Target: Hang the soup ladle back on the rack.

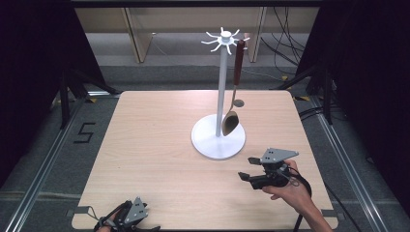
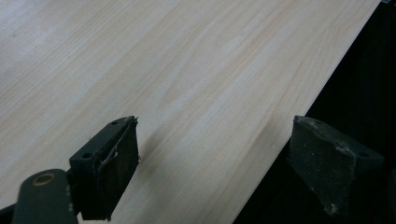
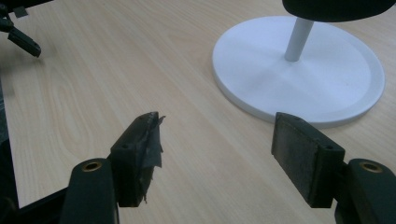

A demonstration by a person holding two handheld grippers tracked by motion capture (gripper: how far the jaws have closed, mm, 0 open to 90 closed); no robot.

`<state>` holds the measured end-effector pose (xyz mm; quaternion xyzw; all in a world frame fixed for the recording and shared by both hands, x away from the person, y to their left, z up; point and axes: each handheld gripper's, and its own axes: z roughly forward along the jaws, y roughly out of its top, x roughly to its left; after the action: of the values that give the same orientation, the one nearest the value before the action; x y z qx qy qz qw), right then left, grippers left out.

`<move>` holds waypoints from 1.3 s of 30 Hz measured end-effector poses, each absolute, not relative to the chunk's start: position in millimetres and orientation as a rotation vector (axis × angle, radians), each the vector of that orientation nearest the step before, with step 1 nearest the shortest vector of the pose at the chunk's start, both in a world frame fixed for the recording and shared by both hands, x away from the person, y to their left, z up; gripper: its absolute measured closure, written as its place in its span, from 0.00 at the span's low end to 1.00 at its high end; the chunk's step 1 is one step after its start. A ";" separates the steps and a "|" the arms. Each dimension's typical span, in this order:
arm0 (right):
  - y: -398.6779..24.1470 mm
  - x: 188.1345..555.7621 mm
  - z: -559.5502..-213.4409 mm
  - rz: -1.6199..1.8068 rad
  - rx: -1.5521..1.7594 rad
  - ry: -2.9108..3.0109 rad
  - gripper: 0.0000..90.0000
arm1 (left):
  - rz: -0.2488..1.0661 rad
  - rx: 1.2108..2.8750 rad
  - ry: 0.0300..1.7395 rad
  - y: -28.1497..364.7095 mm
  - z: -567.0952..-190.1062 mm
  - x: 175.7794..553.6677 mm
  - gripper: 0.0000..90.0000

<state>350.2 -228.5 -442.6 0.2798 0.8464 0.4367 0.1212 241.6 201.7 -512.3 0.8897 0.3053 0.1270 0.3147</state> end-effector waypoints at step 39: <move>-237.4 320.6 -475.5 1.212 0.936 2.513 0.24 | 0.333 2.345 0.801 201.7 -512.6 241.4 0.17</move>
<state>320.6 -237.4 -475.5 0.3166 0.8498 0.4097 0.0993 241.4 201.7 -512.6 0.8900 0.3041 0.1266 0.3152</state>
